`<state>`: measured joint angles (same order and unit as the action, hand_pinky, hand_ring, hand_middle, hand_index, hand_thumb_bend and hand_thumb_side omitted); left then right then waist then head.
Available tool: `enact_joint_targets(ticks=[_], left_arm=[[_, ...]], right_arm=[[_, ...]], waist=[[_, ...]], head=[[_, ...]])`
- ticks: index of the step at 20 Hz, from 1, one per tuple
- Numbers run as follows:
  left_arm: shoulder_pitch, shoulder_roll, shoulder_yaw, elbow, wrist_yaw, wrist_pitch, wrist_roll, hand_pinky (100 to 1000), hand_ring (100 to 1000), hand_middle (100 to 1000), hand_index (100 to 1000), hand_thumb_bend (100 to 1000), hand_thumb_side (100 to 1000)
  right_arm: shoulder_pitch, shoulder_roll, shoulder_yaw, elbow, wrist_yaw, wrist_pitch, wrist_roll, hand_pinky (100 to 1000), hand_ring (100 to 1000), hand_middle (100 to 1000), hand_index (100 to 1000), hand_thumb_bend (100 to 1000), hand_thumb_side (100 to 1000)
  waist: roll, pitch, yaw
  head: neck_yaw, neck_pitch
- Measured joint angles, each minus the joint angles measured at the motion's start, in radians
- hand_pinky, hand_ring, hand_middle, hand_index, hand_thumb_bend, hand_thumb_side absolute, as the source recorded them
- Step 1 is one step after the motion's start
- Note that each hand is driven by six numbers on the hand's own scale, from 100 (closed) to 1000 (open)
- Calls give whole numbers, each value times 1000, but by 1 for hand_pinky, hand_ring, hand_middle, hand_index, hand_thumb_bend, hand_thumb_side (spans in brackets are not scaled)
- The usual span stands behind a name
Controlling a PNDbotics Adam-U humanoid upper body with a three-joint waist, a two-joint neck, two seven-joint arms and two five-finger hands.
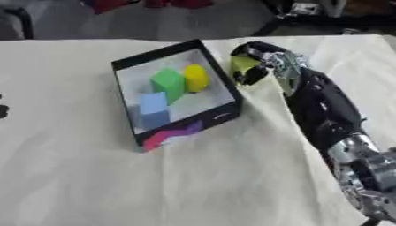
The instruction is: Pick up objects on the table and place them in the box.
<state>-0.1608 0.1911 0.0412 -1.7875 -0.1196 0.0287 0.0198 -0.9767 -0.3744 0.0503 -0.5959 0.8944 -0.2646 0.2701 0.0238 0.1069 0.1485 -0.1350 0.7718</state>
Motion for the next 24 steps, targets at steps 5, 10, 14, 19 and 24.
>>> enact_joint_targets(ticks=[5,10,14,19,24], left_arm=[[0,0,0,0,0,0,0,646,582,609,826,753,668],[2,0,1,0,0,0,2,646,582,609,826,754,668],[9,1,5,0,0,1,6,646,582,608,826,755,667],[11,1,9,0,-2,1,11,647,582,607,826,756,666],[12,1,11,-1,-3,1,11,647,582,606,825,757,665]], right_arm=[[0,0,13,-56,7,-23,-41,577,617,603,715,100,100],[-10,-7,33,-147,-20,-42,-47,576,614,604,716,100,100],[-22,-18,54,-227,-69,-58,-32,583,619,606,718,100,100],[-36,-15,78,-311,-148,-77,4,599,631,603,717,100,100],[-52,36,108,-334,-230,-88,59,609,640,609,723,100,100]], waist=[[0,0,-6],[0,0,-16],[0,-1,-23],[0,-1,-25],[0,-1,-17]], head=[[0,0],[1,0],[1,0],[0,0],[-10,0]])
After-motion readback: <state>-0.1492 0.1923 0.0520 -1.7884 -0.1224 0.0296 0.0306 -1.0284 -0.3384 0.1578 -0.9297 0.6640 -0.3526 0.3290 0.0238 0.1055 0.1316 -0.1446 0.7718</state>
